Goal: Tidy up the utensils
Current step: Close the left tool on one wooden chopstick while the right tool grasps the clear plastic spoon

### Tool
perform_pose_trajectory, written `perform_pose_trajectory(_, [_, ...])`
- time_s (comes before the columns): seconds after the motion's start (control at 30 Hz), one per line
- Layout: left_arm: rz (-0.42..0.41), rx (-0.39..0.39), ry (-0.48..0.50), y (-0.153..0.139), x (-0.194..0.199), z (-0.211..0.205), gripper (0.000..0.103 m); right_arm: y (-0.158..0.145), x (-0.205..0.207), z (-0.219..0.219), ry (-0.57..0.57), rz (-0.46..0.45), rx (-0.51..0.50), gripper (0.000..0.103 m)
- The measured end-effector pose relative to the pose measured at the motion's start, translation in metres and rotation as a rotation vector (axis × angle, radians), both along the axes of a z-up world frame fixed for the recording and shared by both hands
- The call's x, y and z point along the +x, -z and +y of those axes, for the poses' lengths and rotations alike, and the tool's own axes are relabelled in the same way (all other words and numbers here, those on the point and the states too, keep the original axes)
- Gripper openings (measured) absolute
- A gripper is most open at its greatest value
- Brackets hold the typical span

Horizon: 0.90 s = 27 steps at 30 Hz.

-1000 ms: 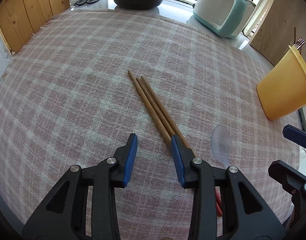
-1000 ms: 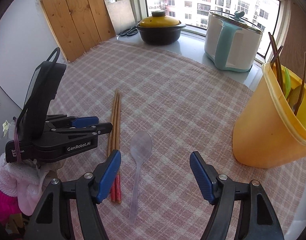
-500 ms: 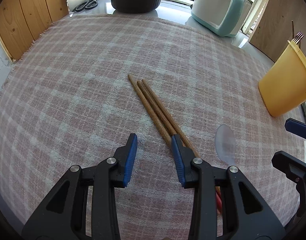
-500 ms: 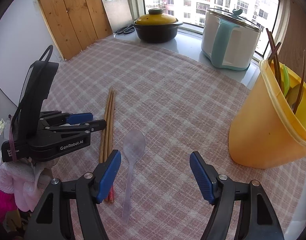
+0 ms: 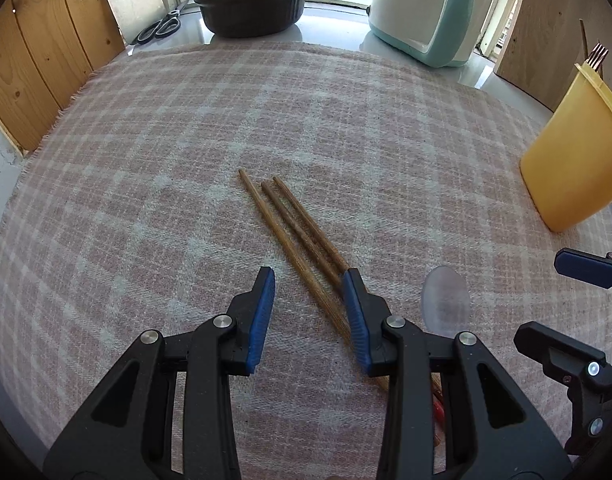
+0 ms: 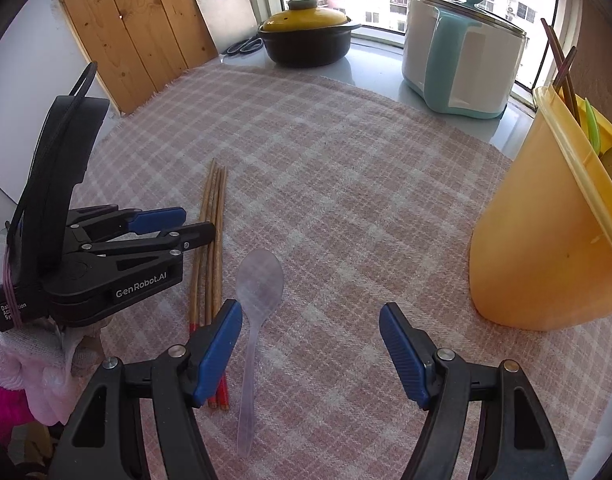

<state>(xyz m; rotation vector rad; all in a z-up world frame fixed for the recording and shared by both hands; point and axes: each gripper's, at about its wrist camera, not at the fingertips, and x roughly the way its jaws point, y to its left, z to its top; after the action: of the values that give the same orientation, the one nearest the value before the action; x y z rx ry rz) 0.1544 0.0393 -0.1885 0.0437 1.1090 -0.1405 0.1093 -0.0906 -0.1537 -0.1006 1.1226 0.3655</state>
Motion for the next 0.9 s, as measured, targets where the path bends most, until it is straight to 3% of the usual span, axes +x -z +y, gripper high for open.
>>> perform_pose_trajectory(0.17, [-0.008, 0.005, 0.013, 0.000, -0.004, 0.008, 0.036, 0.012, 0.007, 0.004, -0.022, 0.040, -0.015, 0.061])
perform_pose_trajectory(0.4, [0.003, -0.005, 0.013, -0.001, -0.011, 0.025, 0.033, 0.026, 0.016, 0.018, -0.046, 0.073, 0.000, 0.061])
perform_pose_trajectory(0.6, [0.019, -0.025, 0.013, 0.000, -0.003, 0.015, 0.033, 0.034, 0.020, 0.031, -0.061, 0.080, -0.036, 0.061])
perform_pose_trajectory(0.77, [0.014, 0.037, 0.040, 0.007, 0.006, -0.002, 0.033, 0.038, 0.025, 0.032, -0.055, 0.081, -0.047, 0.054])
perform_pose_trajectory(0.83, [0.016, 0.022, 0.041, 0.006, 0.008, 0.001, 0.029, 0.038, 0.028, 0.032, -0.055, 0.080, -0.041, 0.054])
perform_pose_trajectory(0.9, [0.010, 0.025, 0.056, 0.006, 0.006, 0.003, 0.019, 0.038, 0.031, 0.033, -0.059, 0.082, -0.040, 0.055])
